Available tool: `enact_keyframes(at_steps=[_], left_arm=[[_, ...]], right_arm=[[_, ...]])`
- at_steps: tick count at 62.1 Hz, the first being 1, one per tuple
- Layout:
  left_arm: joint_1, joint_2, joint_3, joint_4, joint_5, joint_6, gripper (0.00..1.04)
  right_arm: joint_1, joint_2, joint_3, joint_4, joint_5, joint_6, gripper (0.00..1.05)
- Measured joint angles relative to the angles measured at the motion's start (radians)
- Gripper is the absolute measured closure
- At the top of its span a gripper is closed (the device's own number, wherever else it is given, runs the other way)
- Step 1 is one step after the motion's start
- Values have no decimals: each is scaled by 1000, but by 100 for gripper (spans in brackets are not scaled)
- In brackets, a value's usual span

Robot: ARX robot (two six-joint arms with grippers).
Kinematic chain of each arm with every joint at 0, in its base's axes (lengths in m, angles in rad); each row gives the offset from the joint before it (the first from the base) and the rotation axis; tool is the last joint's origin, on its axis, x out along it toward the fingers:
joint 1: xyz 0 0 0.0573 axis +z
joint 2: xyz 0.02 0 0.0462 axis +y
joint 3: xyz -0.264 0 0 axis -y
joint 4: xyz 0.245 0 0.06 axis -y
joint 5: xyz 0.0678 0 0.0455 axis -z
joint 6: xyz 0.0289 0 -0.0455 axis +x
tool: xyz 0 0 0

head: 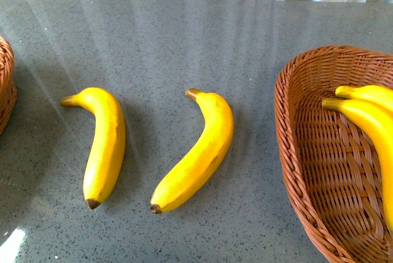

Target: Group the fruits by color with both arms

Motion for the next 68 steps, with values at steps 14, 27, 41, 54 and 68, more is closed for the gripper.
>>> enact_keyframes(at_steps=[14,27,41,54,68], left_arm=[[2,-221,-24,-188,7,10,103],[2,-379,-25,-332,7,10,103],[2,-493,-25,-439,6,10,103],[2,-592,-25,-537,7,10,103],[2,-669,-25,-613,7,10,103]], right_arm=[[0,0,0,0,0,0,9],[0,0,0,0,0,0,9],[0,0,0,0,0,0,9],[0,0,0,0,0,0,9],[0,0,0,0,0,0,9]])
